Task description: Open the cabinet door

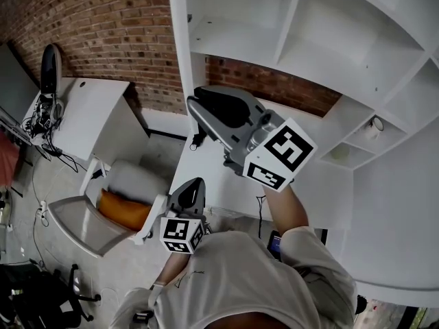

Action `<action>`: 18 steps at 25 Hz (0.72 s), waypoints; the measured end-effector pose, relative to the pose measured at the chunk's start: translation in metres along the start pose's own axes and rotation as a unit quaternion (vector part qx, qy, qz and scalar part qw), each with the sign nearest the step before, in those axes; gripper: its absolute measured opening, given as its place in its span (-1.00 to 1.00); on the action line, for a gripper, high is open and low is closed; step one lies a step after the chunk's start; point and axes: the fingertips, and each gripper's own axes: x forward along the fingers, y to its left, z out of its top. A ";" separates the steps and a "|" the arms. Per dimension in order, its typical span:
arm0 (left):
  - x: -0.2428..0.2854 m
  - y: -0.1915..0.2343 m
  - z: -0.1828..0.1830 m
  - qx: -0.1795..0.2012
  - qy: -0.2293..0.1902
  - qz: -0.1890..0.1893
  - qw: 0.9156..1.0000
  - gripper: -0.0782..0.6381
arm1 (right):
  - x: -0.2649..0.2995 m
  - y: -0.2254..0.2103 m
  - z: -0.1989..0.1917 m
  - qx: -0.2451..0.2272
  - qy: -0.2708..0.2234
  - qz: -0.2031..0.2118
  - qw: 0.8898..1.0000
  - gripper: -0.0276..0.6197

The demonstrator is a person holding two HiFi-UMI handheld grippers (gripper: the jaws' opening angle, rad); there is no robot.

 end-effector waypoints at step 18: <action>-0.012 0.017 0.000 -0.008 -0.002 0.019 1.000 -0.73 | 0.030 0.024 -0.004 -0.003 -0.002 0.032 0.999 -0.74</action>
